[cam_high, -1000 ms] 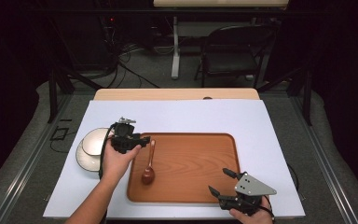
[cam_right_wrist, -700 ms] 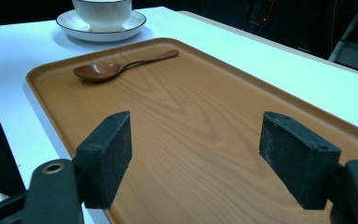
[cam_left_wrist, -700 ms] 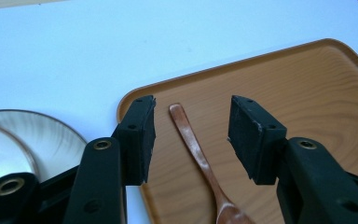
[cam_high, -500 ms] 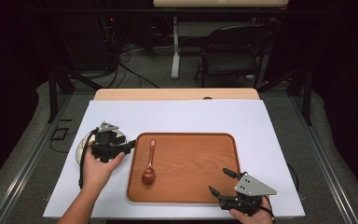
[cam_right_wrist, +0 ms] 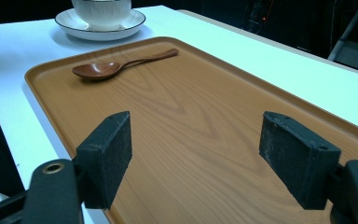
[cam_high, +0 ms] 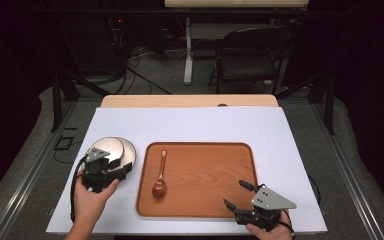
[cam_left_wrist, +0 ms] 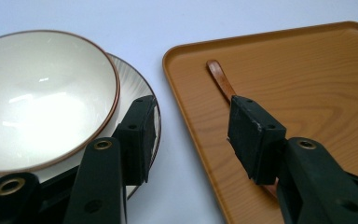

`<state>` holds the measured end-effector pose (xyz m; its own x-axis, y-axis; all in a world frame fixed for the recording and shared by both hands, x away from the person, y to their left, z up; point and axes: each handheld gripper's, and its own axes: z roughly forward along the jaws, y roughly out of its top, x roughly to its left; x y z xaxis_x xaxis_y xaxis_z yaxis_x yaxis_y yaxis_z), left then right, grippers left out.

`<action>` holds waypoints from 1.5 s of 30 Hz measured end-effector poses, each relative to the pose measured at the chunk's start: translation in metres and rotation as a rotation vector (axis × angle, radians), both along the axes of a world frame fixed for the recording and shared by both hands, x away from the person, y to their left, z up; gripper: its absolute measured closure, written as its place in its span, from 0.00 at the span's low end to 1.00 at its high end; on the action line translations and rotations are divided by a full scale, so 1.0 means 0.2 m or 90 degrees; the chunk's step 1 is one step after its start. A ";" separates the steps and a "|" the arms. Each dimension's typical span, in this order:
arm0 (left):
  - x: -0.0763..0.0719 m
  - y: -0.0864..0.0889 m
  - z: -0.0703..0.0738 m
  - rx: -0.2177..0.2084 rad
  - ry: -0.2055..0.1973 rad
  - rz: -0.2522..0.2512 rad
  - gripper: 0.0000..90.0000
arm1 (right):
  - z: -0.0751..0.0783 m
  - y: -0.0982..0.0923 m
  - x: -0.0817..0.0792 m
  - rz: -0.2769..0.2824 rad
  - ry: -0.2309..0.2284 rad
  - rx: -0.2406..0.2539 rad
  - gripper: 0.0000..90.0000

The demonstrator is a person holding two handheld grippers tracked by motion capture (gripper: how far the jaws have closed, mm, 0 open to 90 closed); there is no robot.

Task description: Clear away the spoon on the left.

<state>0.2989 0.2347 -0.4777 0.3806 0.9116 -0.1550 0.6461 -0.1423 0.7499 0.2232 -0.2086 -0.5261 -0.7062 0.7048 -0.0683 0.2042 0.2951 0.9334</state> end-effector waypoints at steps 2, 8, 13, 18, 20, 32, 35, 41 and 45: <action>-0.03 0.01 -0.03 0.003 -0.005 0.003 0.57 | 0.00 0.00 0.00 0.000 0.000 0.000 0.28; -0.10 0.04 -0.08 0.010 -0.030 -0.007 0.58 | 0.00 0.00 0.00 0.000 -0.002 -0.004 0.28; -0.11 0.05 -0.12 0.010 -0.025 0.001 0.57 | 0.00 0.01 0.00 0.000 -0.001 -0.004 0.28; -0.12 0.05 -0.15 0.014 -0.022 0.005 0.58 | 0.00 0.00 0.00 0.001 0.000 -0.005 0.28; -0.12 0.04 -0.16 0.021 -0.024 0.003 0.57 | 0.00 0.01 0.00 0.002 0.001 -0.004 0.29; -0.11 0.04 -0.20 0.016 -0.017 0.001 0.56 | -0.01 0.02 0.00 0.007 0.008 -0.006 0.29; -0.11 0.04 -0.21 0.013 -0.017 0.004 0.55 | -0.01 0.02 0.00 0.008 0.009 -0.006 0.29; -0.11 0.03 -0.21 0.018 -0.018 0.003 0.54 | -0.02 0.02 0.01 0.008 0.006 -0.009 0.30; -0.11 0.04 -0.21 0.000 -0.014 0.014 0.52 | -0.02 0.02 0.01 0.014 -0.006 -0.014 0.34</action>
